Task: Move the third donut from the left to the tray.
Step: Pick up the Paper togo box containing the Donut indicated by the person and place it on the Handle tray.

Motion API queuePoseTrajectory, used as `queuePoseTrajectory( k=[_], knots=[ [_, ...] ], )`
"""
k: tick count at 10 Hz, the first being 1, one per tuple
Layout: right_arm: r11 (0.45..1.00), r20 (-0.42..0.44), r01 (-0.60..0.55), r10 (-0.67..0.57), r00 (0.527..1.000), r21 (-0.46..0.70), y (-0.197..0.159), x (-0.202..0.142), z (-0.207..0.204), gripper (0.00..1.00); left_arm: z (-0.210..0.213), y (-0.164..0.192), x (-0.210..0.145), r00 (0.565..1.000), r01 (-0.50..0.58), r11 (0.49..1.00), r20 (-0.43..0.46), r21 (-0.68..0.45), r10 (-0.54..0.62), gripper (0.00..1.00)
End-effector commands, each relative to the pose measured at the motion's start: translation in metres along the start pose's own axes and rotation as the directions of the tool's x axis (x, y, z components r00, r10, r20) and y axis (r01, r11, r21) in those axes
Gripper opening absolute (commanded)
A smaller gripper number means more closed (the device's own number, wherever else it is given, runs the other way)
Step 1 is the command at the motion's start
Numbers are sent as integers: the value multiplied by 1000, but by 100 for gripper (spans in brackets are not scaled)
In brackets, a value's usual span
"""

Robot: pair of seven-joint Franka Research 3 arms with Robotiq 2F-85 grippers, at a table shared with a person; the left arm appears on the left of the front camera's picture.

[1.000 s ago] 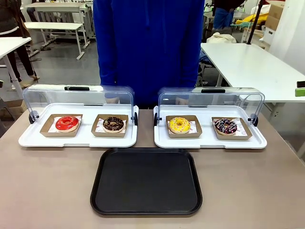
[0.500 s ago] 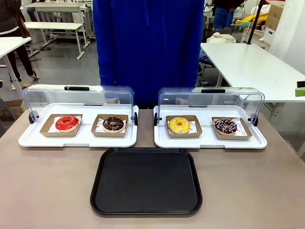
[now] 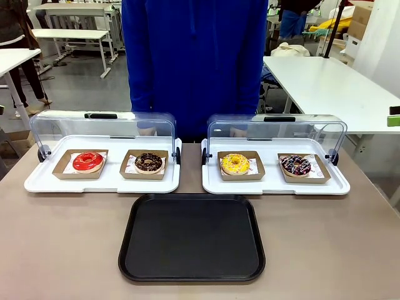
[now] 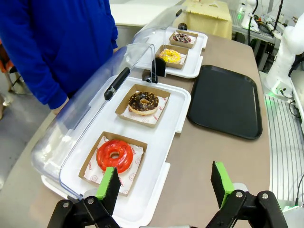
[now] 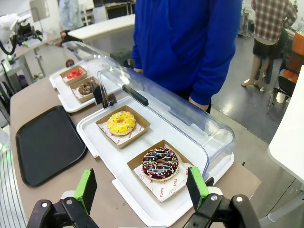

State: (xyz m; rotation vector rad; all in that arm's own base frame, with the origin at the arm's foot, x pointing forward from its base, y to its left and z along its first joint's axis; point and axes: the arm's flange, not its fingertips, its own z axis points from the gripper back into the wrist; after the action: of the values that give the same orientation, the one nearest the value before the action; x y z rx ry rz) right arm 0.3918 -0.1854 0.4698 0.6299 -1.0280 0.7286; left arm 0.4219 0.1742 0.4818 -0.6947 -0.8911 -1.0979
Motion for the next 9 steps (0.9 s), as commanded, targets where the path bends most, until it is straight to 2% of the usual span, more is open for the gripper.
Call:
queuePoseTrajectory(
  k=[1, 9],
  knots=[
    [1000, 34, -27, 27, 999, -4, -4, 1, -3, 100, 0, 0, 0, 1000, 7, 1000, 14, -6, -7, 100],
    [1000, 34, -27, 27, 999, -4, -4, 1, -3, 100, 0, 0, 0, 1000, 7, 1000, 14, -6, -7, 100]
  ],
)
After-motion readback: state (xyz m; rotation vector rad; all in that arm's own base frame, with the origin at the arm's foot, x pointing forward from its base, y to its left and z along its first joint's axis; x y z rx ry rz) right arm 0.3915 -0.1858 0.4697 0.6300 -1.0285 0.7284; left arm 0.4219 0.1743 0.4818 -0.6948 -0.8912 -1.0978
